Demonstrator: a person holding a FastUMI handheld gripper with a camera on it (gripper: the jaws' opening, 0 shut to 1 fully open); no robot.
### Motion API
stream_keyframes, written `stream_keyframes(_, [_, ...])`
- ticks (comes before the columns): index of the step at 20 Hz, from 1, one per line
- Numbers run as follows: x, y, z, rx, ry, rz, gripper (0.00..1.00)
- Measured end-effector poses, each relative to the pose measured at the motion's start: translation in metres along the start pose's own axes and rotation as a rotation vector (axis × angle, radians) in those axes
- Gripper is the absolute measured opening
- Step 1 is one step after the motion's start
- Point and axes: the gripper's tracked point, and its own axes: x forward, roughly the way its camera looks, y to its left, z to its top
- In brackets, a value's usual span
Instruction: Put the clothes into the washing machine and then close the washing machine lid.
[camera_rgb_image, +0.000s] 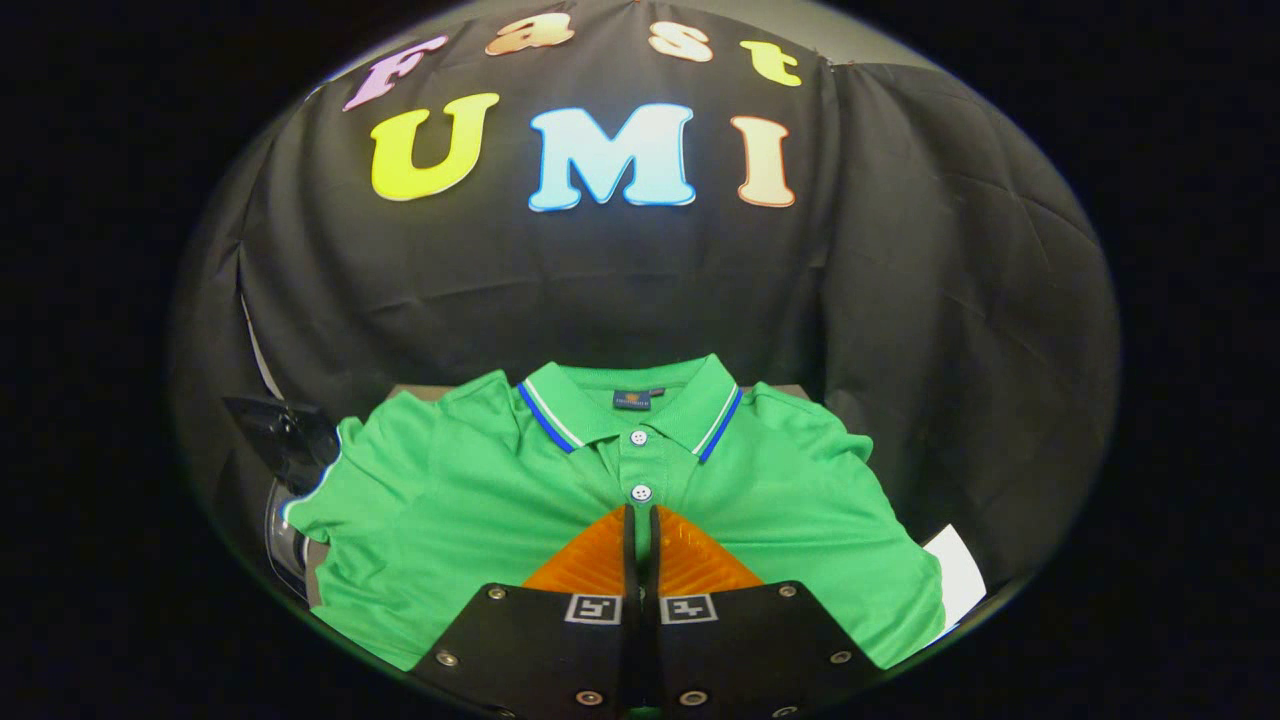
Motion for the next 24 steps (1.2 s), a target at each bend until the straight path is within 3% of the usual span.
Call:
stream_keyframes(12, [-0.049,0.036,0.048,0.03,-0.126,-0.012,0.0])
stream_keyframes(24, [-0.09,0.126,0.076,0.023,-0.225,0.1,0.0])
